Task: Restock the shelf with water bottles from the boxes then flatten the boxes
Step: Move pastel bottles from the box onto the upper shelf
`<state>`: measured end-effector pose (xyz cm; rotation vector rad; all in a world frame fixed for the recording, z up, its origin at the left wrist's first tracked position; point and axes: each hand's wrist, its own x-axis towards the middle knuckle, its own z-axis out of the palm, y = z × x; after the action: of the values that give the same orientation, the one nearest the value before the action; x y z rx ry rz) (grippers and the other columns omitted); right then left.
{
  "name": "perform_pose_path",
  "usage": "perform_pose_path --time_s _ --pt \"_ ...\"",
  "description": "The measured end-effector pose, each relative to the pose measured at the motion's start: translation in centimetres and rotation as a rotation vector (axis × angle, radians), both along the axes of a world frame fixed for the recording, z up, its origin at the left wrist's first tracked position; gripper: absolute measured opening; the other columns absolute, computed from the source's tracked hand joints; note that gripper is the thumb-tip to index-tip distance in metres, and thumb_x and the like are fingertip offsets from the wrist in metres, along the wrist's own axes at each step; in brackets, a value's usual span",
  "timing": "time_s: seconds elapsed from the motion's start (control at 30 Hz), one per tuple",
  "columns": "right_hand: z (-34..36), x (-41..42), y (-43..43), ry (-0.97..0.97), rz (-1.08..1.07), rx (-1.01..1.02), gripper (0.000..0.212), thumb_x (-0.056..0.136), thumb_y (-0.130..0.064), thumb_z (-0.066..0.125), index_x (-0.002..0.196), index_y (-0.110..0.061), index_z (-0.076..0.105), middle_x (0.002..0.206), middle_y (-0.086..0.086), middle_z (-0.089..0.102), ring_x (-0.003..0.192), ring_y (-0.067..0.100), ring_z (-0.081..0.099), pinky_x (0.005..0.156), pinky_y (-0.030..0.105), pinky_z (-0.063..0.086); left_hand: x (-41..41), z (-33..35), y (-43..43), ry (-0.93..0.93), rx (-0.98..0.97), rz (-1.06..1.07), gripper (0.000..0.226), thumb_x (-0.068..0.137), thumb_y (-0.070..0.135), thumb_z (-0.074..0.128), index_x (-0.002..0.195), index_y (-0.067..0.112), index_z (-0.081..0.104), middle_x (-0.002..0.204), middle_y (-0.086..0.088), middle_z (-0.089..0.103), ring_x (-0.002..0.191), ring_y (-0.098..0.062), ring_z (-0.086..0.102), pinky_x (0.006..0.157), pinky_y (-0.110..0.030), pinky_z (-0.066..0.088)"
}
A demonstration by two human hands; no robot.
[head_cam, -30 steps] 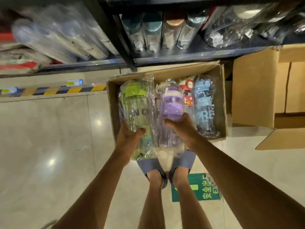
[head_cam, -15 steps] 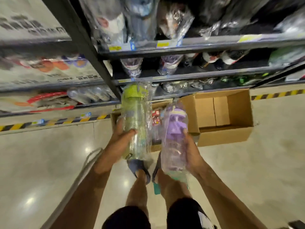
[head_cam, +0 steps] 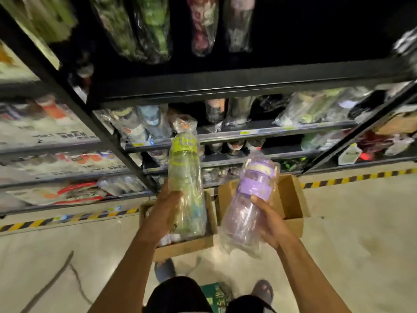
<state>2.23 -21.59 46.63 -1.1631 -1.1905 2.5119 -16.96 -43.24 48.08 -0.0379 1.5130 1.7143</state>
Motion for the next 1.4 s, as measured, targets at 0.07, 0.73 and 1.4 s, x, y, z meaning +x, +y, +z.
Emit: perform_pose_path --time_s 0.07,0.73,1.4 --pt "1.3 2.9 3.4 0.005 -0.007 0.084 0.088 0.062 -0.030 0.098 0.138 -0.009 0.060 0.128 0.023 0.069 0.115 0.041 0.067 0.104 0.058 0.052 3.0 1.6 2.5 -0.057 0.010 0.076 0.045 0.094 0.013 0.057 0.137 0.028 0.058 0.127 -0.011 0.069 0.116 -0.035 0.066 0.086 -0.045 0.058" --pt "9.5 7.7 24.3 0.128 0.000 0.274 0.082 0.070 -0.031 0.092 0.141 -0.017 0.055 0.132 0.021 0.066 0.119 0.041 0.065 0.106 0.060 0.049 9.8 8.0 25.7 0.148 0.247 0.028 0.057 0.091 0.028 0.072 0.144 0.027 0.050 0.140 -0.021 0.060 0.117 -0.033 0.066 0.090 -0.050 0.061" --pt "13.9 -8.7 46.3 0.188 0.001 0.687 0.077 0.069 -0.041 0.090 0.135 -0.023 0.055 0.124 0.008 0.071 0.110 0.028 0.072 0.092 0.047 0.059 -5.8 12.6 45.8 0.444 0.230 -0.036 0.066 0.086 0.013 0.079 0.143 0.022 0.047 0.131 -0.005 0.065 0.118 -0.022 0.068 0.095 -0.043 0.057"
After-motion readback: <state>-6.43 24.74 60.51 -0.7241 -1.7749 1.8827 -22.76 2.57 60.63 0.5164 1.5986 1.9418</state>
